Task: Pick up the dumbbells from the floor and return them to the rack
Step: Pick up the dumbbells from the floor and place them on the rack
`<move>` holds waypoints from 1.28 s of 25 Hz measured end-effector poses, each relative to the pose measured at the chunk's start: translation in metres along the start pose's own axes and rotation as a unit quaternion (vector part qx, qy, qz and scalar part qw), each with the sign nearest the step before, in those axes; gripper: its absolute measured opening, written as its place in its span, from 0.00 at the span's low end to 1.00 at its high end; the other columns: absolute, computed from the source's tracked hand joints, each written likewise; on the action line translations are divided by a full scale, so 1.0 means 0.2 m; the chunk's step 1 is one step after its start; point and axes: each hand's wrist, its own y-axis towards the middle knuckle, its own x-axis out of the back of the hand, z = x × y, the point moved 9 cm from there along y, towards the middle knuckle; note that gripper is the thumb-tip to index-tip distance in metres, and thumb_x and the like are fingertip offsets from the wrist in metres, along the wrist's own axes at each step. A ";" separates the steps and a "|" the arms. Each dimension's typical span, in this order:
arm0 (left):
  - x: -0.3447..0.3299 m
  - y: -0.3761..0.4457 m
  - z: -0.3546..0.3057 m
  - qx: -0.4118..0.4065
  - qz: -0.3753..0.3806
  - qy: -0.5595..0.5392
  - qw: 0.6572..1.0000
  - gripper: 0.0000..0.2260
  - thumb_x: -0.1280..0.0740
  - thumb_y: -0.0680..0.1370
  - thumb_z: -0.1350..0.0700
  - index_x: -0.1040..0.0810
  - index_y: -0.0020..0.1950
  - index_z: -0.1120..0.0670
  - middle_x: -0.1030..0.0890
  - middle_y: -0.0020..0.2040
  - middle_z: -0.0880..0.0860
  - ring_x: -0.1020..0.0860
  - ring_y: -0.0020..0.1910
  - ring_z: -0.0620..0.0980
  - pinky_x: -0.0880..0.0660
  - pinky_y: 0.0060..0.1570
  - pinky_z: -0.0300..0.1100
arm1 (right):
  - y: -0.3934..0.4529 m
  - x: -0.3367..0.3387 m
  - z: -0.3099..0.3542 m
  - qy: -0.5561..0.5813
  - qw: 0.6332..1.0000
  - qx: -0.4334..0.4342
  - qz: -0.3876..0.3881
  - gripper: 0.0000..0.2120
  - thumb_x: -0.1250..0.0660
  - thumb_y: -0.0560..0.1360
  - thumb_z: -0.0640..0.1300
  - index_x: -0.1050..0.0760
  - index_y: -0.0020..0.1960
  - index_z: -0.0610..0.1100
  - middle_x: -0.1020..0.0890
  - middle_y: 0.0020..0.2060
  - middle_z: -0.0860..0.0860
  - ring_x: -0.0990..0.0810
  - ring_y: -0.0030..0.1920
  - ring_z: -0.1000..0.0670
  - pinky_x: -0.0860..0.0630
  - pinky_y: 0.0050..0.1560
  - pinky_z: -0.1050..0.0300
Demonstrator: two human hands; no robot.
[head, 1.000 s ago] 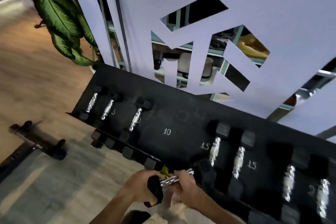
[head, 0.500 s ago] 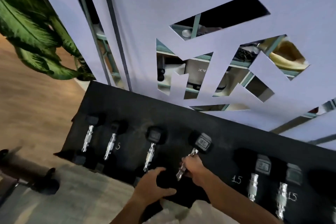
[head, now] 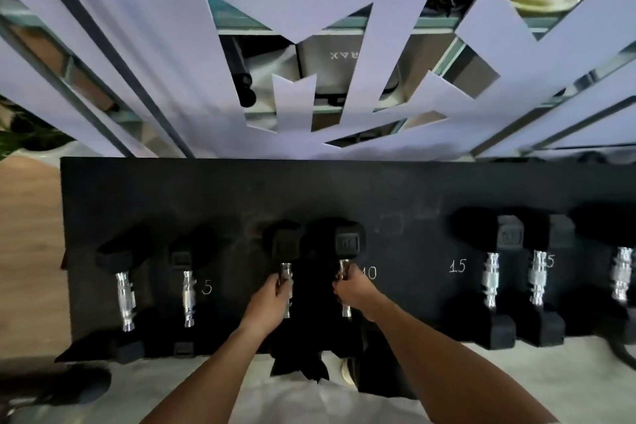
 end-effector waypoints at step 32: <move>0.18 -0.29 0.30 0.052 -0.059 -0.027 0.997 0.09 0.36 0.83 0.53 0.20 0.60 0.49 0.17 0.53 0.48 0.19 0.53 0.46 0.20 0.58 0.45 | -0.28 0.01 0.01 0.092 0.959 0.174 -0.206 0.10 0.31 0.73 0.44 0.30 0.52 0.51 0.22 0.43 0.55 0.21 0.42 0.55 0.25 0.39 0.62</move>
